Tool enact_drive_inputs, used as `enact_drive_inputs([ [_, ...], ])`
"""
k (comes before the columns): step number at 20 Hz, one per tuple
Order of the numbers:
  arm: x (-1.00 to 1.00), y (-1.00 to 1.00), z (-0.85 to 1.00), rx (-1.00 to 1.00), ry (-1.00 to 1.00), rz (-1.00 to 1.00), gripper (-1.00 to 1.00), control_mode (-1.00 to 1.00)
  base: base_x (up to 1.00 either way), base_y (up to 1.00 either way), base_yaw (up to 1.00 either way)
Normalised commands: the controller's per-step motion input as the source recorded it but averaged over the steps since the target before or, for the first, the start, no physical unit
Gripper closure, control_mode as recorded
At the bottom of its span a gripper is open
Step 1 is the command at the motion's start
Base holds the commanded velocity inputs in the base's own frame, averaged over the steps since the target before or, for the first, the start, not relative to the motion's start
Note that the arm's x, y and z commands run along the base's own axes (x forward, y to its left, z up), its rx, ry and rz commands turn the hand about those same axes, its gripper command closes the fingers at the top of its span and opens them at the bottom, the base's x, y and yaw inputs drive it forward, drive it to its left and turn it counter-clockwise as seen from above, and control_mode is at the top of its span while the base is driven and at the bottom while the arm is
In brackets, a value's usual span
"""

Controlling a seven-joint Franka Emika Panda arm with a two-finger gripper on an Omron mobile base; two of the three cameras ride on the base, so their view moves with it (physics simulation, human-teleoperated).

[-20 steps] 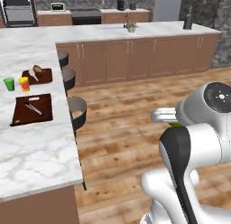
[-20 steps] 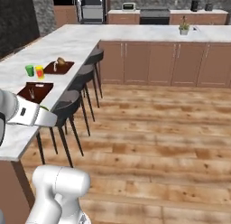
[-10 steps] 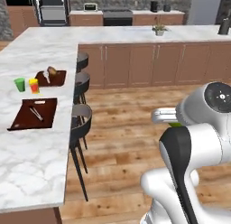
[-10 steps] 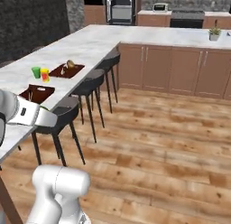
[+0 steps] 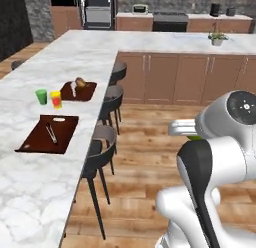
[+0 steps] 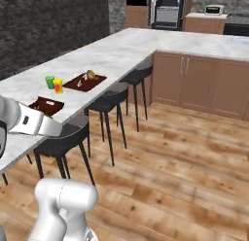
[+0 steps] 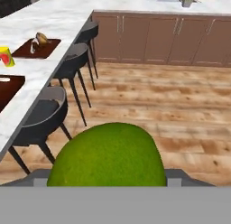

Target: Gather the mushroom and lime from the fridge and place them on a tray on the dining counter. Then gather the chicken drumsticks from the fridge and place them on the other tray.

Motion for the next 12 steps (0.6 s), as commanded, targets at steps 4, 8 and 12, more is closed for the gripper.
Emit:
enact_drive_inputs([
  [4, 0.0, 0.0, 0.0, 0.0, 0.0, 0.0, 1.0, 1.0, 0.44, -0.24, 0.42],
  [8, 0.0, 0.0, 0.0, 0.0, 0.0, 0.0, 1.0, 1.0, 0.26, -0.29, 0.43],
  [12, 0.0, 0.0, 0.0, 0.0, 0.0, 0.0, 1.0, 1.0, 0.04, -0.28, 0.45],
])
